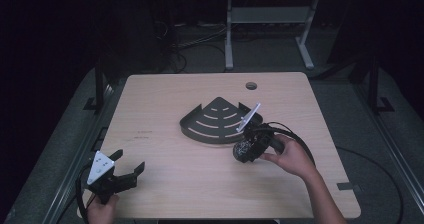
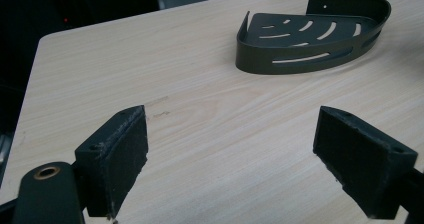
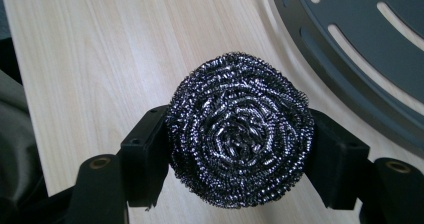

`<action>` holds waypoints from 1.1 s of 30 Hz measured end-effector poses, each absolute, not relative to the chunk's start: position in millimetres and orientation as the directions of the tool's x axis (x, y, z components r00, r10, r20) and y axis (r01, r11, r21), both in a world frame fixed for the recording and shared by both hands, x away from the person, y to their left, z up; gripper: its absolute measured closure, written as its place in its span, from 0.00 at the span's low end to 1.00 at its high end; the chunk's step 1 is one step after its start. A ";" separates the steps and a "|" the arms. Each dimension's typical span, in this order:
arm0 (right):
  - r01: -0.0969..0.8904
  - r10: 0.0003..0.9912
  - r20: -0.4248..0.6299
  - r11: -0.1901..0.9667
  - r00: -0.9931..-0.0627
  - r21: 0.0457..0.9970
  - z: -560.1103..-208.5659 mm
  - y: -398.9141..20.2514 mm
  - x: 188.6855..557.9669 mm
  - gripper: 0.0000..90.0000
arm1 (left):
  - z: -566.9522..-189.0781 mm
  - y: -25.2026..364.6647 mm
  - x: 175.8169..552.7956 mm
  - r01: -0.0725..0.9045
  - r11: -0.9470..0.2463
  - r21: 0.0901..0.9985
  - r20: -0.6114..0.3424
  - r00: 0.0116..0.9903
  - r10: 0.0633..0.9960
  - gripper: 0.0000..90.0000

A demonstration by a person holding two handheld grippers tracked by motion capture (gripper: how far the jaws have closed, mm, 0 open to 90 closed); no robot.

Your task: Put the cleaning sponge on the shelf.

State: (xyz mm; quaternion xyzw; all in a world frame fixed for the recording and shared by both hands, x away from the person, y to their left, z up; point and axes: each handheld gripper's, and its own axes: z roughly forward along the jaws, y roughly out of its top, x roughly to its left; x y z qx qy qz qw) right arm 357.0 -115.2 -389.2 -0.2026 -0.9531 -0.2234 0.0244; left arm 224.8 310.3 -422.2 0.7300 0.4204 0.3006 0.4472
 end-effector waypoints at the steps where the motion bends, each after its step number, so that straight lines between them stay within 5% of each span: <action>1: 0.397 0.376 0.135 0.820 -0.917 0.413 -388.6 -114.4 357.5 0.36 | -422.1 310.3 224.6 0.344 -0.246 0.906 0.063 0.466 0.882 0.15; 33: 0.406 0.380 0.146 0.818 -0.913 0.407 -373.5 -94.6 403.2 0.36 | -421.3 312.0 224.3 0.342 -0.240 0.909 0.060 0.462 0.885 0.15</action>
